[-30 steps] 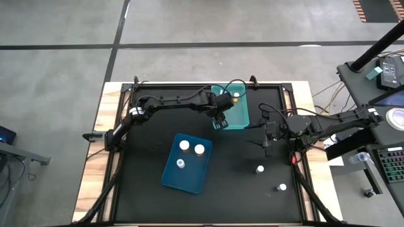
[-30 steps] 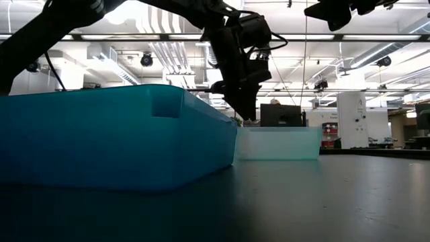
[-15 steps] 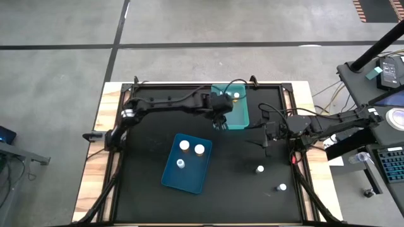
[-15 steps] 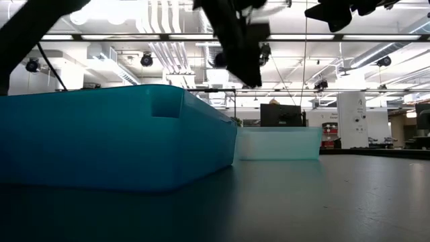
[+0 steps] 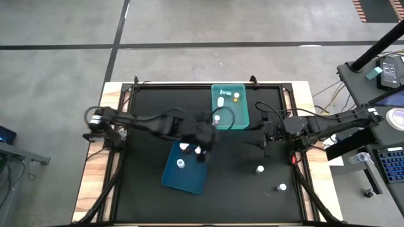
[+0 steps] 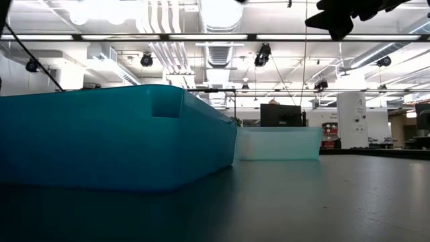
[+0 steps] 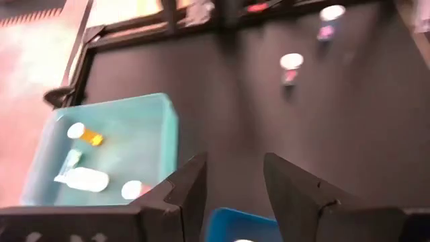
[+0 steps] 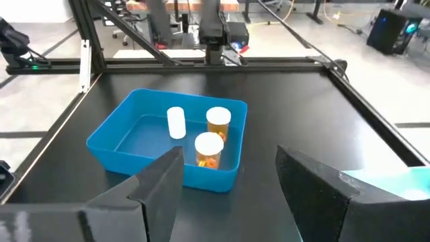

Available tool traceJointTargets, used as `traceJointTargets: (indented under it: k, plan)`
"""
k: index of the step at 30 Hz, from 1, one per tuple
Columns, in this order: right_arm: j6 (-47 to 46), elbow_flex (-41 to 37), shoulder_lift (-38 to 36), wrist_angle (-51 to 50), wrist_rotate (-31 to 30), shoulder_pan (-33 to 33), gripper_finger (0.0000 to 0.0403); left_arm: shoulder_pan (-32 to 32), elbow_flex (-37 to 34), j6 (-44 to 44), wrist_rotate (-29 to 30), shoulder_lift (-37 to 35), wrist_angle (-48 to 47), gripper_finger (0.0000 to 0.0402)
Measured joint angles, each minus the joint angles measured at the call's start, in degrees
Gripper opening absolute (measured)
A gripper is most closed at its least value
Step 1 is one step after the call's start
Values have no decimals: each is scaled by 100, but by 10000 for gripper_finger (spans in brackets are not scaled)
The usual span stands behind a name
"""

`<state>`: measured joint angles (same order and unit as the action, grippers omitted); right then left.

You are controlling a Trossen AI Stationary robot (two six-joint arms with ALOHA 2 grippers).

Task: Pick and place medicine bottles into bin by pill shape (circle, oval)
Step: Put the green capsule bottle into the blue bin

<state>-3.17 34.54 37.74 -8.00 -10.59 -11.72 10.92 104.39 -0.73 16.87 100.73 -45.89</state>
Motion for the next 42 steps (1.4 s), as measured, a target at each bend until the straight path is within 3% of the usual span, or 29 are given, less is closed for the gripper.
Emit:
traceJointTargets:
  k: [13, 20, 31, 36, 42]
  plan:
    - [-1285, -9, 934, 12, 4, 1, 226, 1110, -3264, 35, -4, -1973, 2547, 130]
    - [-2533, -9, 1556, 16, 266, -1, 226, 1171, -4388, 37, 4, -2591, 3760, 130]
    - [-4994, -2, 1945, -204, 2324, -240, 226, 1158, -5002, 32, 19, -2780, 4574, 130]
    - [-5833, 251, 1991, -1056, 2322, -709, 226, 1156, -5010, 31, 34, -2774, 4556, 130]
    - [-6636, 726, 2012, -2563, 1788, -1278, 226, 1156, -4995, 31, 39, -2774, 4547, 130]
